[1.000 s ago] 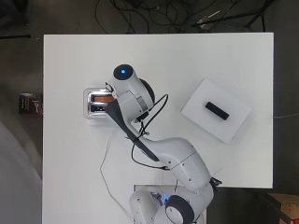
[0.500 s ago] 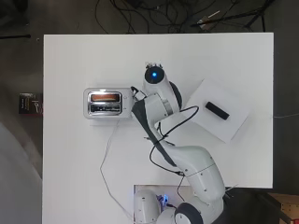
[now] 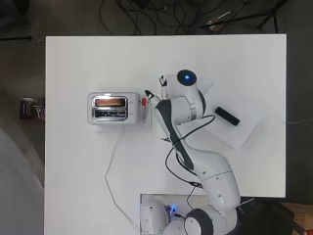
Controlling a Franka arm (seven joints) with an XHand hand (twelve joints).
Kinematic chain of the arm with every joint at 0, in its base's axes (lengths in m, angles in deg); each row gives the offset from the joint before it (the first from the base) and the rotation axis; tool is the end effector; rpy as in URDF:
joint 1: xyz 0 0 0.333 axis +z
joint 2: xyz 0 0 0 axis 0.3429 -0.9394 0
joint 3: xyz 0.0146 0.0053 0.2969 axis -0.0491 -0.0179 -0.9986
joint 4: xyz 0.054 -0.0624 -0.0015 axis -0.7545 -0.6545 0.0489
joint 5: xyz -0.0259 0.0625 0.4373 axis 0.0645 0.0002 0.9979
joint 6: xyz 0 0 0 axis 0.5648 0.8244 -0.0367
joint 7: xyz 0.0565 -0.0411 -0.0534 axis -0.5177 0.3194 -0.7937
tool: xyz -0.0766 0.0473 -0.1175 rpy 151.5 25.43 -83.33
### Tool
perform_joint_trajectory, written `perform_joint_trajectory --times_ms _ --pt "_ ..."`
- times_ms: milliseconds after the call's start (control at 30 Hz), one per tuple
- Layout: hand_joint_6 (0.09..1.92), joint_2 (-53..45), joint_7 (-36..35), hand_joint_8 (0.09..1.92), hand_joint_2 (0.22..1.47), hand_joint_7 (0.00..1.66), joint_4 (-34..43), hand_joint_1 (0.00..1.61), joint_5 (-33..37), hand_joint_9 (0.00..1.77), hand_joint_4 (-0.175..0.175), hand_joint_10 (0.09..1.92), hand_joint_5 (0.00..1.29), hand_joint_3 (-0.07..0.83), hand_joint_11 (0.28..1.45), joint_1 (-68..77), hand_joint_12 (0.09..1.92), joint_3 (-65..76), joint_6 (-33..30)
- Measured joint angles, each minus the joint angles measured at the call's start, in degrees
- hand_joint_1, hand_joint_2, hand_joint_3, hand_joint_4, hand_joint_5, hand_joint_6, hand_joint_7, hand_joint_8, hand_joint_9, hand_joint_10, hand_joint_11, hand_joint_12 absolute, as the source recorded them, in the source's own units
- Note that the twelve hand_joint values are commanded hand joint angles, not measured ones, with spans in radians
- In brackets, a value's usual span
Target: Teleoperate dual arm-hand system to toast a bread
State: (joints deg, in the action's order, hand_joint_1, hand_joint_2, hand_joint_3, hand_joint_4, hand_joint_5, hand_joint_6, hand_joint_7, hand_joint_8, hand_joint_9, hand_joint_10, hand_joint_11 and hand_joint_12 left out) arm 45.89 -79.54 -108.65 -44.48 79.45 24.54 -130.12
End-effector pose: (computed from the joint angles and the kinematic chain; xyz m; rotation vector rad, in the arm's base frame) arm 0.5825 -0.0351 0.3185 -2.5141 -1.3285 0.2197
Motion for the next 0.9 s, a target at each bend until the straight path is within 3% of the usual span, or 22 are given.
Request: perform_joint_trajectory --times_ms 133,267,467,567,667,800,900 --pt "0.09 -7.3 -6.3 1.92 1.11 1.26 -0.8 0.03 8.3 1.49 -0.01 1.92 0.73 0.004 1.07 -8.4 1.92 -0.6 -2.3" --pt "0.09 -29.5 -15.5 1.92 1.12 1.32 -1.0 0.05 22.4 1.52 0.052 1.92 0.88 0.001 1.11 -32.4 1.92 -19.3 -4.3" --pt "0.09 -56.8 -30.3 1.92 1.14 1.39 -1.2 0.06 42.3 1.6 -0.002 1.92 0.78 0.003 1.23 -62.6 1.92 -46.4 -6.9" --pt "0.09 -60.0 -35.1 1.92 1.15 1.43 -1.3 0.06 48.5 1.63 0.009 1.92 0.82 0.003 1.27 -66.9 1.92 -50.0 -7.7" --pt "0.09 -60.1 -36.1 1.92 1.16 1.52 -1.1 0.04 49.4 1.7 0.039 1.92 0.9 0.001 1.34 -67.3 1.92 -50.5 -7.3" --pt "0.09 -60.0 -39.1 1.92 1.17 1.56 -1.1 0.06 49.9 1.74 0.034 1.92 0.9 0.001 1.39 -67.8 1.89 -52.1 -6.7" --pt "0.09 -59.1 -43.8 1.92 1.17 1.51 -2.6 0.1 50.9 1.75 -0.018 1.92 0.79 0.0 1.4 -68.7 1.86 -52.8 -7.0"
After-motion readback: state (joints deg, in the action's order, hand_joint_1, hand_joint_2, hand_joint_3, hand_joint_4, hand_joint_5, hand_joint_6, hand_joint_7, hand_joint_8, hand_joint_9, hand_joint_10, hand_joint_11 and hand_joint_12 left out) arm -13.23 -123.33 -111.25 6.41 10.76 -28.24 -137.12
